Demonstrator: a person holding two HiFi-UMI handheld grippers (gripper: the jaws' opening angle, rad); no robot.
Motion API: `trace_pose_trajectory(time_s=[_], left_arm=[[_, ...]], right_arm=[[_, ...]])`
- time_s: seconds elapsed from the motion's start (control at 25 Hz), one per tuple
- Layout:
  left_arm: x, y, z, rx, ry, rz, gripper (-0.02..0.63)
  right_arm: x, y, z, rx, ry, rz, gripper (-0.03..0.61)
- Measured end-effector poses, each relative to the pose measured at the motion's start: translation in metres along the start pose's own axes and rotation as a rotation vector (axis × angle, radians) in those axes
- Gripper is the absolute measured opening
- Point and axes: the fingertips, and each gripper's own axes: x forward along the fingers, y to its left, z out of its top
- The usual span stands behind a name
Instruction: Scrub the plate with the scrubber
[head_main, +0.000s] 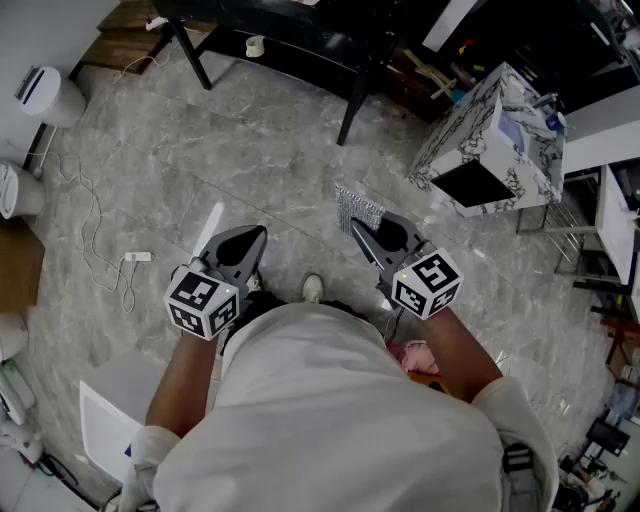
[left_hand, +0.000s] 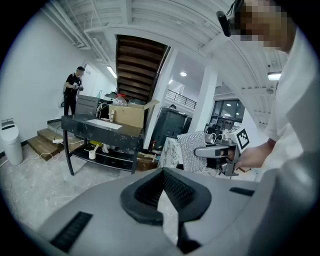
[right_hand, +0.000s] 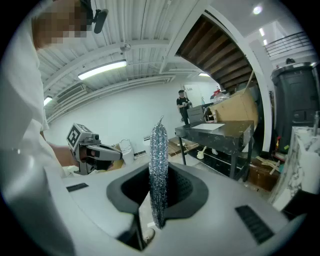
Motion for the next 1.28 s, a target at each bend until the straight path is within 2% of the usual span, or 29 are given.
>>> trace_pose_trajectory(time_s=[0.24, 0.48, 0.76, 0.92, 1.12, 1.28], left_arm=[[0.021, -0.02, 0.009, 0.015, 0.006, 0.001, -0.005], [0.025, 0.003, 0.012, 0.0, 0.015, 0.021, -0.005], [0.041, 0.08, 0.03, -0.002, 0.001, 0.016, 0.004], [0.052, 0.134, 0.058, 0.018, -0.006, -0.004, 0.033], [0.062, 0.197, 0.097, 0.051, -0.019, -0.028, 0.044], [0.064, 0.244, 0.116, 0.063, -0.025, -0.037, 0.048]], right_arm=[[-0.015, -0.018, -0.005, 0.001, 0.013, 0.013, 0.075], [0.007, -0.024, -0.003, -0.016, 0.032, 0.027, 0.077], [0.071, -0.043, 0.021, -0.025, 0.032, -0.01, 0.078], [0.118, -0.057, 0.046, -0.025, 0.043, -0.053, 0.078], [0.174, -0.078, 0.085, -0.042, 0.033, -0.095, 0.078], [0.214, -0.086, 0.104, -0.033, 0.021, -0.13, 0.078]])
